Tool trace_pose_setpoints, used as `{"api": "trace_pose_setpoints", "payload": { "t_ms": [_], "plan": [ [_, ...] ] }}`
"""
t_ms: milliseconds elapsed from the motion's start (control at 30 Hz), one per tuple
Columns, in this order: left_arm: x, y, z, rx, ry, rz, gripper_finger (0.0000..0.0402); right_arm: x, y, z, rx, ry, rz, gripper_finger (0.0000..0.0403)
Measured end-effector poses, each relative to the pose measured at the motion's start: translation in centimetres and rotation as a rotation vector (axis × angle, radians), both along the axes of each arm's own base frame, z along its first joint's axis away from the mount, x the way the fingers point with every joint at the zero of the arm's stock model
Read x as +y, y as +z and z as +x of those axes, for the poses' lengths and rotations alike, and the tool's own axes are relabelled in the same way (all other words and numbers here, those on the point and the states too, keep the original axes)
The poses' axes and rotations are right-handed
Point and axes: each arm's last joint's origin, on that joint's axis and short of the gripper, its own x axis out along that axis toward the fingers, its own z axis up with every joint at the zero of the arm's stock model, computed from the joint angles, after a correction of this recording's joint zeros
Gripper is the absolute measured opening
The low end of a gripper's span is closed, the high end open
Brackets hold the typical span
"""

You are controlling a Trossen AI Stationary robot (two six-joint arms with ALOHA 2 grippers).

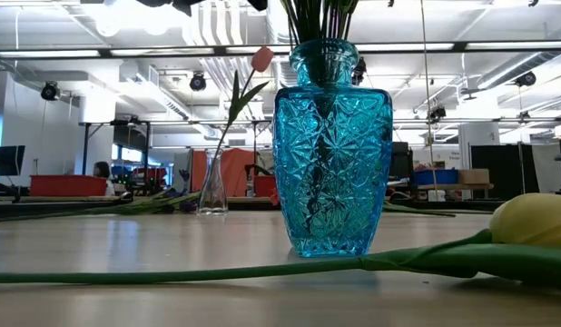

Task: Sort flowers into vase by color
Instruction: Put the pink flowers into the transparent vase

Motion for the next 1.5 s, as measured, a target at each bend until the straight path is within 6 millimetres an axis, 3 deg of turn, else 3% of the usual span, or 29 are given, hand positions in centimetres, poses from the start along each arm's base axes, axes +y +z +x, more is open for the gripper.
{"api": "trace_pose_setpoints", "payload": {
  "t_ms": [133, 267, 367, 433, 667, 900, 1067, 1233, 1500],
  "plan": [
    [-0.1, 0.1, -0.3, -0.009, 0.0, 0.01, 0.0174, -0.1, 0.0, 0.0, 0.0, -0.005, -0.014, 0.0013],
    [-0.2, 0.2, -0.4, -0.011, -0.001, 0.007, 0.0096, -0.3, 0.0, 0.0, 0.001, -0.016, 0.025, 0.0014],
    [-0.2, 0.2, -0.4, -0.007, -0.001, 0.004, 0.0028, -0.5, -0.1, 0.0, 0.002, -0.026, 0.038, 0.0031],
    [-0.2, 0.2, -0.4, -0.007, -0.003, 0.003, 0.0009, -0.6, -0.2, 0.2, 0.006, -0.051, 0.044, 0.0051],
    [-0.4, 0.3, -0.8, 0.021, 0.002, -0.008, 0.0007, -0.8, 0.1, -0.3, 0.001, -0.117, 0.052, 0.014],
    [-0.8, 1.5, -4.4, 0.1, 0.113, 0.035, 0.0003, -0.6, 1.6, -3.4, 0.024, -0.22, 0.057, 0.0207],
    [-1.6, 2.3, -7.9, 0.16, 0.326, 0.076, 0.0002, -0.5, 1.7, -4.7, 0.07, -0.239, 0.073, 0.0228],
    [-2.6, 2.0, -10.6, 0.151, 0.37, 0.067, 0.0001, -0.5, 1.2, -4.6, 0.118, -0.243, 0.088, 0.0239],
    [-1.7, -2.1, -12.7, 0.122, 0.506, 0.027, 0.0001, -0.5, 0.8, -4.4, 0.145, -0.245, 0.09, 0.0241]
  ]
}}
